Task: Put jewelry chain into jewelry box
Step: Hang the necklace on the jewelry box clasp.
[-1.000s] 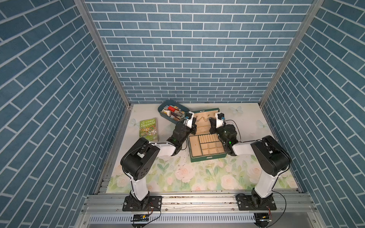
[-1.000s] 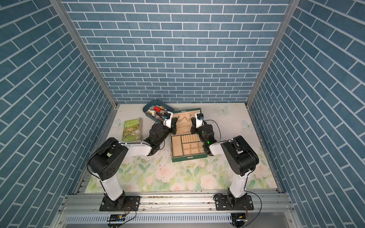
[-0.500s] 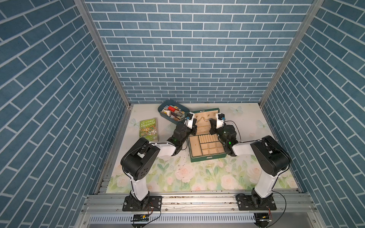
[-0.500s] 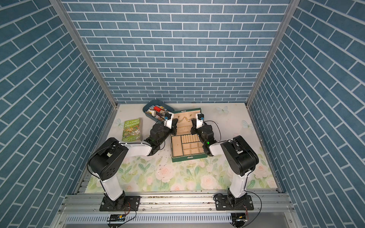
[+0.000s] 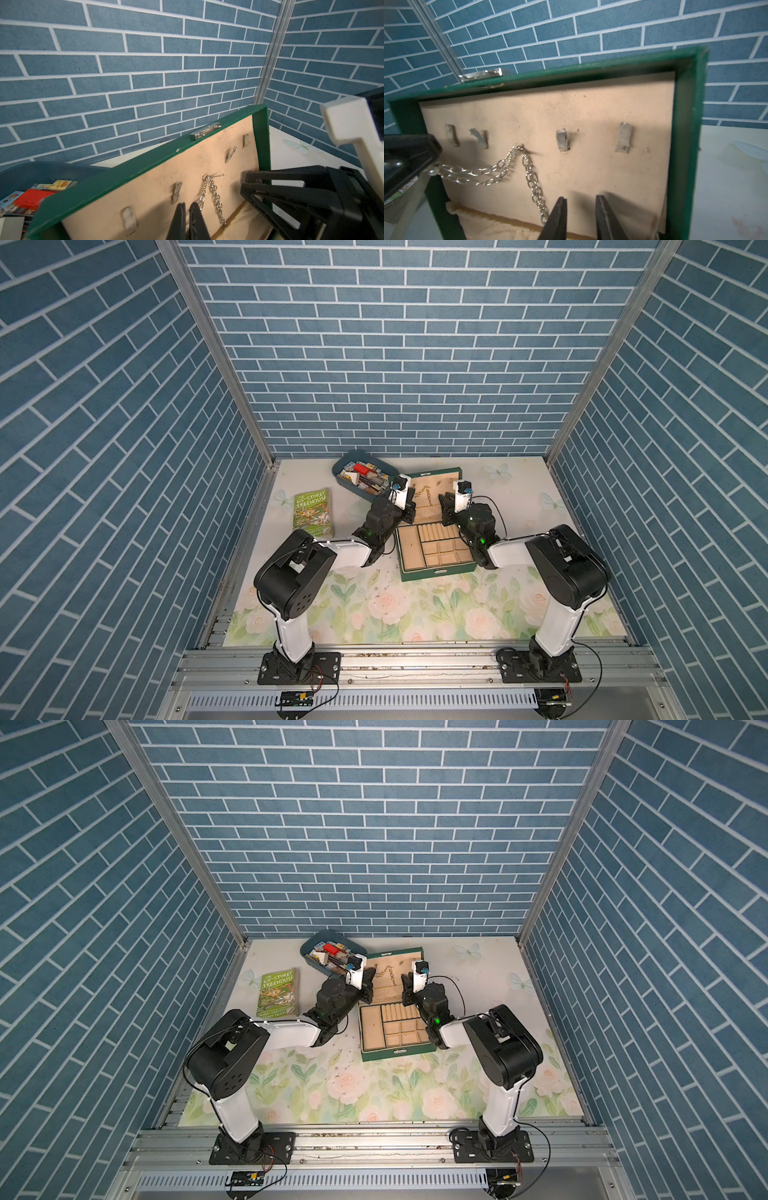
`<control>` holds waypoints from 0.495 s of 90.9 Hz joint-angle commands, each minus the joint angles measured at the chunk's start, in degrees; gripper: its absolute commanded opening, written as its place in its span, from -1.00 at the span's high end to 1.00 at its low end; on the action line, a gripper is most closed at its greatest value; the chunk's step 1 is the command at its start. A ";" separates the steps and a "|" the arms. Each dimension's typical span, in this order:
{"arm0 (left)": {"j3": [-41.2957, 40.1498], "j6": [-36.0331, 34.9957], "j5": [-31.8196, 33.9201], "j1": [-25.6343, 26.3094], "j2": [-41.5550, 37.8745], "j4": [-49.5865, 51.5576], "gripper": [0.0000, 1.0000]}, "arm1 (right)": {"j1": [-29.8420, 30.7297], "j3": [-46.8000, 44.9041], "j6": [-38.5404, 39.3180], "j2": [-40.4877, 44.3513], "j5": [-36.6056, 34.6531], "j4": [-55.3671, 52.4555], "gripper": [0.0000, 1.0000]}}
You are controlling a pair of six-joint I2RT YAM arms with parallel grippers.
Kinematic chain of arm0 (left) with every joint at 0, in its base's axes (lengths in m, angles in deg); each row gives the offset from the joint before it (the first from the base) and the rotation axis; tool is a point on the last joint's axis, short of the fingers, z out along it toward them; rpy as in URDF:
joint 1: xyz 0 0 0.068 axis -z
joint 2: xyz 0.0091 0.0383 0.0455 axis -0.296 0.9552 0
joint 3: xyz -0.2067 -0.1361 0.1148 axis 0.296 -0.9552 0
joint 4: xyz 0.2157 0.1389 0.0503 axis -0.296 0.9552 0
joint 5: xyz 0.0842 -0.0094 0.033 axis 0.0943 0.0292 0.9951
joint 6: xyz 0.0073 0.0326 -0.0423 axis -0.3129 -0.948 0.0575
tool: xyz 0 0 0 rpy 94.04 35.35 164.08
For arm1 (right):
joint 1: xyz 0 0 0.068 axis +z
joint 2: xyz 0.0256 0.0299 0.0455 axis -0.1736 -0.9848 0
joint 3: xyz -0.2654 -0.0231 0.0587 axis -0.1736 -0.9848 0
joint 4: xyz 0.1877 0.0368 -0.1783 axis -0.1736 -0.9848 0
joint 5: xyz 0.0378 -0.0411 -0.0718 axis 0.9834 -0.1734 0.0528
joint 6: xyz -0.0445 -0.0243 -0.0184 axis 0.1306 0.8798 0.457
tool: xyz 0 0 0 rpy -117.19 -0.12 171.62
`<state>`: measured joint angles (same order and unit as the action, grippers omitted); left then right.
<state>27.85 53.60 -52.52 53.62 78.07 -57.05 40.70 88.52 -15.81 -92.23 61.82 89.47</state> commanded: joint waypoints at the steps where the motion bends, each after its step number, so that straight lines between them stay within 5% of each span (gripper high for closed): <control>1: 1.39 -0.04 -0.02 0.39 1.28 0.48 1.00 | 0.06 -0.35 -1.17 0.62 -1.14 -0.74 0.40; 45: 2.30 1.80 -2.31 1.94 2.20 2.38 1.00 | 0.06 -6.46 -2.35 9.71 -2.95 -1.43 0.17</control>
<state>29.97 54.35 -53.63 54.71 80.03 -55.06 40.70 83.29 -16.73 -85.41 60.31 88.55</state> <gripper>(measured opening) 0.081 0.407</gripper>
